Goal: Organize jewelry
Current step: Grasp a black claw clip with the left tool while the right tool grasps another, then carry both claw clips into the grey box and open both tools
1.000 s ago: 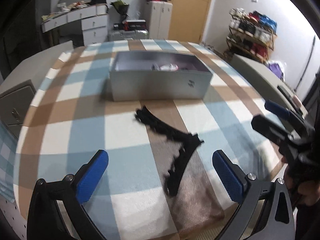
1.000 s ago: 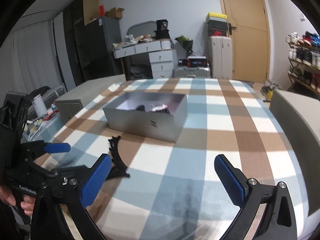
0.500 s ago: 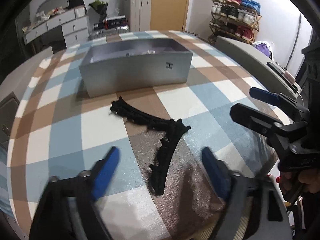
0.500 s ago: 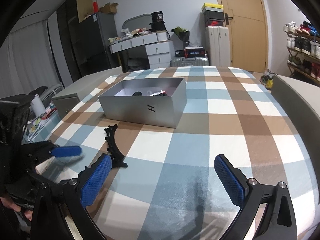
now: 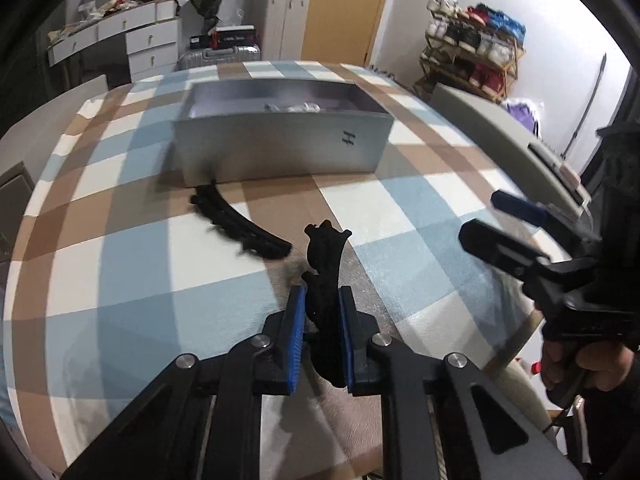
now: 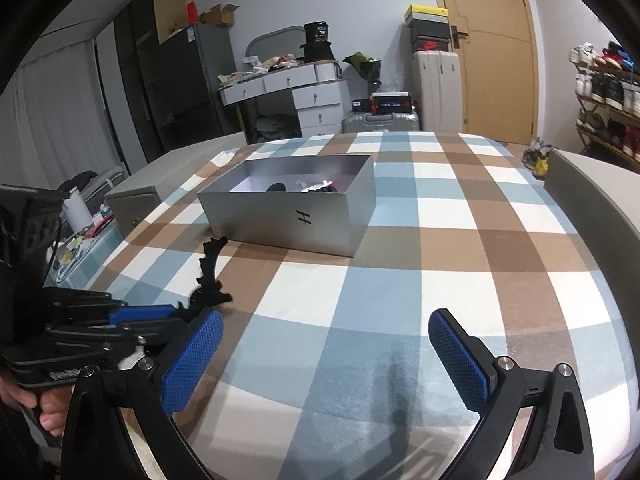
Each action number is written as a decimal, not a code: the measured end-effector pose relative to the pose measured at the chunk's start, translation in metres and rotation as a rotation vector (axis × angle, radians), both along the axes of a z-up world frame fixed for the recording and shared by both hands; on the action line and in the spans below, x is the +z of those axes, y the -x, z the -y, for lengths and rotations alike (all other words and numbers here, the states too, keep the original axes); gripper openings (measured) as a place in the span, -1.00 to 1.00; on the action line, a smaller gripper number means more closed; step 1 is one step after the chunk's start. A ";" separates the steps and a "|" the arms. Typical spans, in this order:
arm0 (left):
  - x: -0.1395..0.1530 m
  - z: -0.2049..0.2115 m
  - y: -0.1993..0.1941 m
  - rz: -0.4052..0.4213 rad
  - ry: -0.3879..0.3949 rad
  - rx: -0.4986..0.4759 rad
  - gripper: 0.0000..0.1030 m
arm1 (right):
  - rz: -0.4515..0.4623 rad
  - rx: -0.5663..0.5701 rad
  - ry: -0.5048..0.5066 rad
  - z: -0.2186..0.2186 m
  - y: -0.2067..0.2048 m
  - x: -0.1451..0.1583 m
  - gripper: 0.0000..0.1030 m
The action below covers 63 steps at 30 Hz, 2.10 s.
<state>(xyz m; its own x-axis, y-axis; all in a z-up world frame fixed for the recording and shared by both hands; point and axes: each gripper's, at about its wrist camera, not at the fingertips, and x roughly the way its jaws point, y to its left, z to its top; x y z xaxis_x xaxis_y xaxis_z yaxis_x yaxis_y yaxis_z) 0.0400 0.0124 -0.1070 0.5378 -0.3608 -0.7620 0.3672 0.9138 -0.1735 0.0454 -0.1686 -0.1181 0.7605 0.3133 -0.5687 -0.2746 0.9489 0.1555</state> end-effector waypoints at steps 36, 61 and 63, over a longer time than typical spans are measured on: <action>0.010 -0.114 0.008 0.081 0.059 0.344 -0.78 | -0.147 0.339 0.269 -0.155 -0.089 -0.024 -0.66; 0.049 -0.063 -0.022 0.143 0.053 0.245 -0.78 | -0.049 0.234 -0.020 -0.058 -0.051 0.024 -0.66; 0.053 -0.056 -0.030 0.158 0.053 0.229 -0.78 | -0.041 0.228 -0.037 -0.051 -0.055 0.029 -0.66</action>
<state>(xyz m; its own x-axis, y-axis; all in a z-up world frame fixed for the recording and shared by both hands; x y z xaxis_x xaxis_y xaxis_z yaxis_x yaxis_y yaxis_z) 0.0697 0.0683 -0.0543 0.7204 -0.2528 -0.6458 0.1782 0.9674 -0.1800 0.1006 -0.1180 -0.0886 0.6441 0.4955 -0.5828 -0.4741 0.8564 0.2042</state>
